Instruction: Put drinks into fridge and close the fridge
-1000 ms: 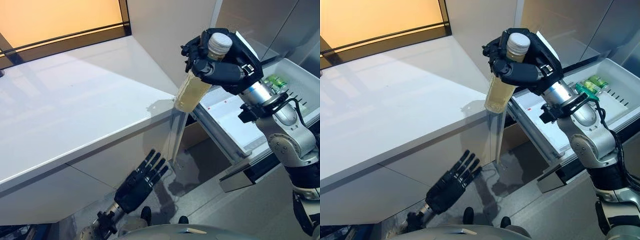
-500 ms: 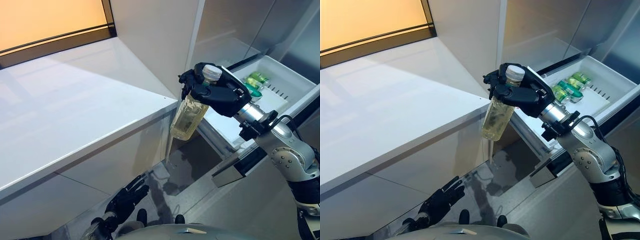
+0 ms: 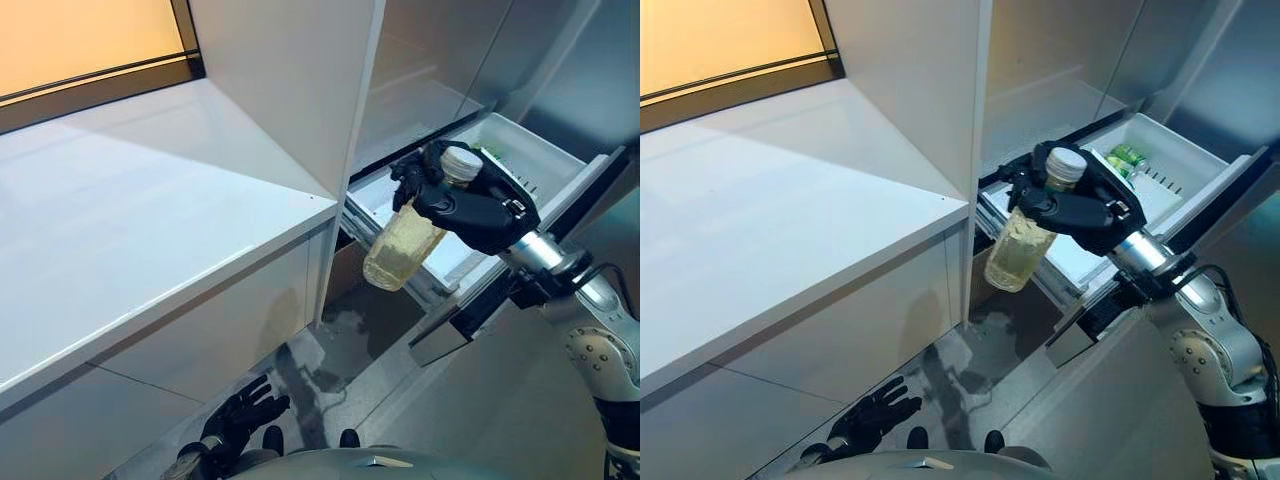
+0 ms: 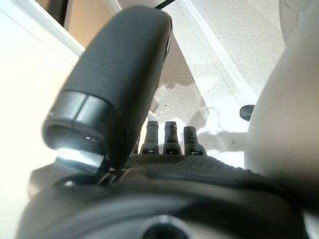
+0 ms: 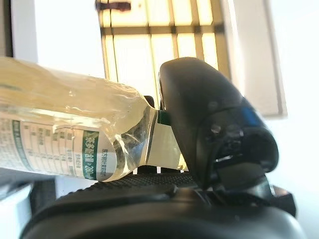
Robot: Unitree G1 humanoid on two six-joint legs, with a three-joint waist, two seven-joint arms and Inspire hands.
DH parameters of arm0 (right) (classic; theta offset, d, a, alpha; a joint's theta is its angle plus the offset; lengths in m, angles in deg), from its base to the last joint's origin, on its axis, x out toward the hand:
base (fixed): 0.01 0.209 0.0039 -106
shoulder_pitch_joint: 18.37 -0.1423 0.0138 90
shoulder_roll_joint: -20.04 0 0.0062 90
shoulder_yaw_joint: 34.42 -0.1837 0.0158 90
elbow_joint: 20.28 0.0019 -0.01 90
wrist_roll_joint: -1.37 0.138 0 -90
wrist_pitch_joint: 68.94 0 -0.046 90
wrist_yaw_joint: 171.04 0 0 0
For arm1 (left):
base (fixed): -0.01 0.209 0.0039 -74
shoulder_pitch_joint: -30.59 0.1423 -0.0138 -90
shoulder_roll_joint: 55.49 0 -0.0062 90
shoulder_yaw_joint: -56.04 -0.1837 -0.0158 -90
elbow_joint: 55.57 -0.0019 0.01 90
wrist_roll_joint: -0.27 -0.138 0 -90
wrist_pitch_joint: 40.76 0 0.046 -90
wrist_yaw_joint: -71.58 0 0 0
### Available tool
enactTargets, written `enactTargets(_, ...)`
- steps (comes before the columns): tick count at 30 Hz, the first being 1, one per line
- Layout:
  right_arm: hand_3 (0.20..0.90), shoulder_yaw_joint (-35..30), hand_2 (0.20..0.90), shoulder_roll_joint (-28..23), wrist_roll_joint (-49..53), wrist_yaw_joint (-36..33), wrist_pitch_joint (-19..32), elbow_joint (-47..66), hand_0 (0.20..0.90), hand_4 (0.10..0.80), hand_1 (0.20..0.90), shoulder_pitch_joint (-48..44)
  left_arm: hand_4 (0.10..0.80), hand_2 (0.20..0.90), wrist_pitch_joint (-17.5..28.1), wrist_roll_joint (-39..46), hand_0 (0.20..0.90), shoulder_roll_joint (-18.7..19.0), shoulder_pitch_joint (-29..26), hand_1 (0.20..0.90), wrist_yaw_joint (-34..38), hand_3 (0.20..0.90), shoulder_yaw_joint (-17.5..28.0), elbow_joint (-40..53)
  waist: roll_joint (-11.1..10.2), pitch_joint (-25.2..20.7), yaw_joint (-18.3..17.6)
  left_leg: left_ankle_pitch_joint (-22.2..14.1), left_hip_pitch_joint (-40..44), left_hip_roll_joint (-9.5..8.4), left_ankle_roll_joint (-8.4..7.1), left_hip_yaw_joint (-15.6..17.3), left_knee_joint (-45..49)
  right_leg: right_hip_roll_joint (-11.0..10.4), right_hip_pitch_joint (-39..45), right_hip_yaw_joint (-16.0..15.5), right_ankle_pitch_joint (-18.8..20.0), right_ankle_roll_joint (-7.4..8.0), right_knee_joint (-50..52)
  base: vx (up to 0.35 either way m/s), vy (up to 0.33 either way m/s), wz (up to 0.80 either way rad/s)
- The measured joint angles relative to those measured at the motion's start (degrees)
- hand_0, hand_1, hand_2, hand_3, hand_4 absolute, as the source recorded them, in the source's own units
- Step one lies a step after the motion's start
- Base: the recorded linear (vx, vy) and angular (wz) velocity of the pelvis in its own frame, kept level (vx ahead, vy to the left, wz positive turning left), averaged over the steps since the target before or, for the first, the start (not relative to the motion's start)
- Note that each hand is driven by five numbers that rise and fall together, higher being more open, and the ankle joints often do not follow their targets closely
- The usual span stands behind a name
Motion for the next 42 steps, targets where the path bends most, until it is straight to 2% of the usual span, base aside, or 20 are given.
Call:
enactTargets(5, 0.2, -3.5, 0.3, 0.0, -4.4, -2.0, 1.2, -1.7, 0.3, 0.1, 0.3, 5.0, 0.8, 0.9, -0.2, -0.5, 0.9, -0.1, 0.5, 0.9, 1.7, 0.9, 0.0, 0.1, 0.0, 0.0, -1.8, -0.1, 0.1, 0.11, -0.03, 0.6, -0.1, 0.0, -0.1, 0.3, 0.0, 0.01, 0.0, -0.001, -0.007, -0.06)
enactTargets(10, 0.2, -3.5, 0.3, -0.6, -11.0, -6.4, 3.9, -3.7, 0.3, 0.1, 0.3, 5.9, 0.8, 0.9, -0.4, -1.0, 0.9, -0.2, 0.6, 0.9, 2.3, 0.9, -0.1, 0.1, 0.1, -0.1, -2.6, -0.3, 0.1, 0.26, -0.08, 1.1, -0.2, 0.0, -0.3, 1.0, 0.1, 0.03, 0.0, 0.014, -0.011, -0.06)
enactTargets(13, 0.2, -3.5, 0.3, -2.7, -15.7, -8.2, 5.1, -3.9, 0.3, 0.1, 0.3, 5.8, 0.8, 0.9, -0.5, -1.0, 0.9, -0.3, 0.6, 0.9, 2.6, 0.9, -0.1, 0.4, 0.1, -0.1, -2.4, -0.3, 0.1, 0.33, -0.07, 1.5, -0.1, 0.0, -0.5, 1.5, 0.2, -0.04, 0.0, 0.047, -0.011, -0.07)
enactTargets(15, 0.2, -3.5, 0.3, -5.6, -18.9, -8.8, 5.6, -3.9, 0.3, 0.1, 0.3, 4.7, 0.8, 0.9, -0.6, -1.0, 0.9, -0.4, 0.6, 0.9, 2.8, 0.9, -0.1, 0.5, 0.1, -0.1, -2.4, -0.3, 0.1, 0.33, -0.07, 1.5, -0.1, 0.0, -0.5, 1.5, 0.3, -0.06, 0.0, 0.067, -0.025, -0.01)
enactTargets(23, 0.2, -2.7, 0.3, -11.1, -22.1, -10.1, 8.3, -7.9, 0.3, 0.1, 0.3, -7.9, 0.8, 0.9, -0.6, -1.1, 0.9, -0.6, 0.3, 0.9, 3.4, 0.9, -0.2, 0.5, 0.4, -0.4, -0.4, -0.3, 0.1, 0.45, -0.12, 1.3, 0.0, 0.3, -0.4, 1.3, 0.3, -0.09, 0.0, 0.073, -0.015, 0.01)
enactTargets(29, 0.2, 3.6, 0.3, -14.5, -23.4, -8.8, 10.5, -11.9, 0.3, 0.1, 0.3, -16.4, 0.8, 0.9, -0.4, -1.2, 0.9, -0.6, 0.3, 0.9, 3.5, 0.9, -0.1, 0.5, 0.2, -0.8, 1.1, -0.3, 0.1, 0.21, -0.12, 0.5, 0.1, 0.3, -0.1, 0.2, 0.3, -0.09, 0.0, 0.09, -0.02, 0.07)
enactTargets(37, 0.2, 11.6, 0.3, -14.8, -25.7, -5.1, 10.7, -18.2, 0.3, 0.1, 0.3, -19.7, 0.8, 0.9, -0.3, -1.3, 0.9, -0.2, 0.3, 0.9, 5.5, 0.9, 0.5, 0.6, -0.7, -1.1, 4.8, -0.1, -0.9, 0.03, -0.07, -1.0, 0.1, 0.2, -0.3, -1.0, 0.2, -0.01, 0.0, 0.093, -0.021, 0.09)
enactTargets(42, 0.2, 16.8, 0.3, -14.7, -28.5, -3.9, 7.0, -24.4, 0.3, 0.1, 0.3, -23.9, 0.8, 0.9, -0.3, -1.7, 0.9, 1.1, 0.8, 0.9, 6.4, 0.9, 1.8, 1.0, -2.0, -0.6, 7.0, 0.1, -1.2, -0.06, -0.18, -2.1, 0.1, 0.3, -0.3, -1.8, 0.1, 0.1, 0.0, 0.082, -0.026, 0.09)
